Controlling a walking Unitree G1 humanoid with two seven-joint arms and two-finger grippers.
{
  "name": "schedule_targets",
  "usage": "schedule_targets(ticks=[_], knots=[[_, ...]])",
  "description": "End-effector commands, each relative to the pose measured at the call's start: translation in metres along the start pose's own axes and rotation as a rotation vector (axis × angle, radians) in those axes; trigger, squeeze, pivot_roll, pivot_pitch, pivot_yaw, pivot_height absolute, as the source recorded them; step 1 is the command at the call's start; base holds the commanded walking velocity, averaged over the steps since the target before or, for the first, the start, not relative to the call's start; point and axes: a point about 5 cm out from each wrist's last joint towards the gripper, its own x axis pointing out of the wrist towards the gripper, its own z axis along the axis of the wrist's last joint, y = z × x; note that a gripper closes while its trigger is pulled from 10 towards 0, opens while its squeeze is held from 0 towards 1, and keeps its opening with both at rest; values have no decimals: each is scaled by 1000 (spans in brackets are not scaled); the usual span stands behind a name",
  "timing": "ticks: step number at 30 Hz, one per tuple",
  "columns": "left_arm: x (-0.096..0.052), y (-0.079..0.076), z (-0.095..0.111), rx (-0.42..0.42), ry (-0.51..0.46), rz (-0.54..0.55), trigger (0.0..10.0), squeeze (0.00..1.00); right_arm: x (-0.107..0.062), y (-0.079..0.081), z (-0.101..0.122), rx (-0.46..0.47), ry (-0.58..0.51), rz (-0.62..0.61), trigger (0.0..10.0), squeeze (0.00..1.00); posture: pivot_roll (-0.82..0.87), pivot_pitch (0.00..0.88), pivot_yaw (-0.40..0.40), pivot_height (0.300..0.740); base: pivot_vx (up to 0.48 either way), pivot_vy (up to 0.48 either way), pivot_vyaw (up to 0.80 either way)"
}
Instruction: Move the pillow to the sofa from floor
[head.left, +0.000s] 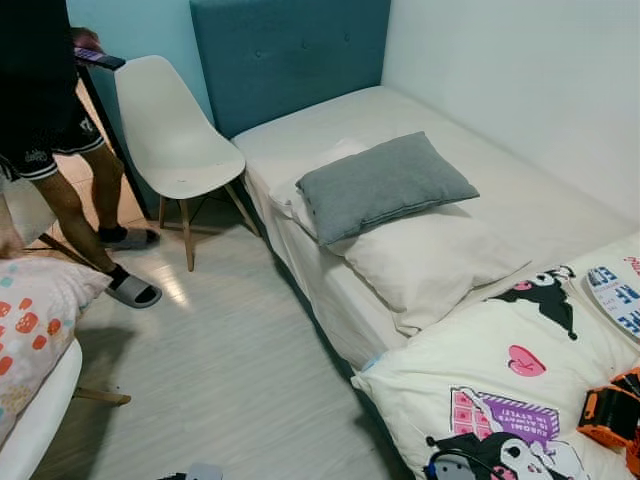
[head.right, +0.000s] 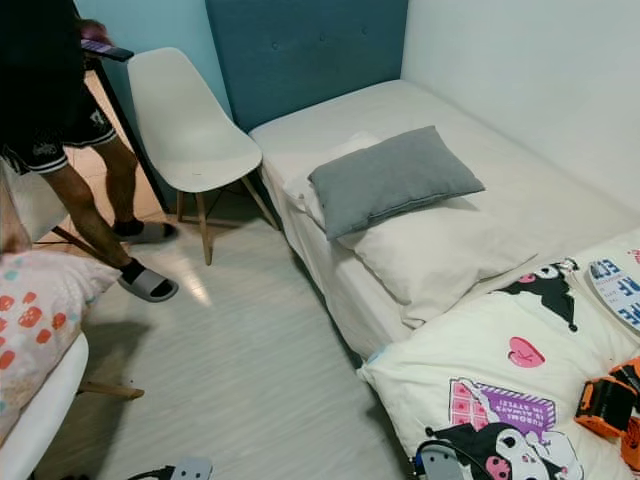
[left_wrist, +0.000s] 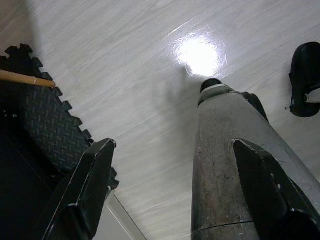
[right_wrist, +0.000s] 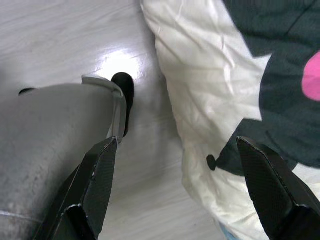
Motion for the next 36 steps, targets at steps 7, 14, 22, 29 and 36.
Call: schedule_targets(ticks=[7, 14, 22, 29, 36], knots=[[-3, 0, -17, 15, 63, -8, 10000, 0, -1, 25, -1, 18, 0, 91, 10000, 0, -220, 121, 51, 740, 0, 0, 0], [-3, 1, -17, 15, 63, -8, 10000, 0, -1, 24, -1, 19, -4, 91, 10000, 0, -220, 120, 51, 740, 0, 0, 0], [-3, 3, -17, 28, 62, -5, 10000, 0, -1, 26, 9, 33, -67, 153, 10000, 0, -220, 112, 54, 740, 0, 0, 368], [-3, 4, -17, 102, 58, 4, 10000, 0, 1, 17, 20, 68, -103, 90, 10000, 0, -223, 104, 58, 740, 0, 0, 434], [-3, 3, -18, 139, 49, -4, 10000, 0, 0, -24, 32, 112, -170, 49, 10000, 0, -227, 104, 59, 740, 0, 0, 0]])
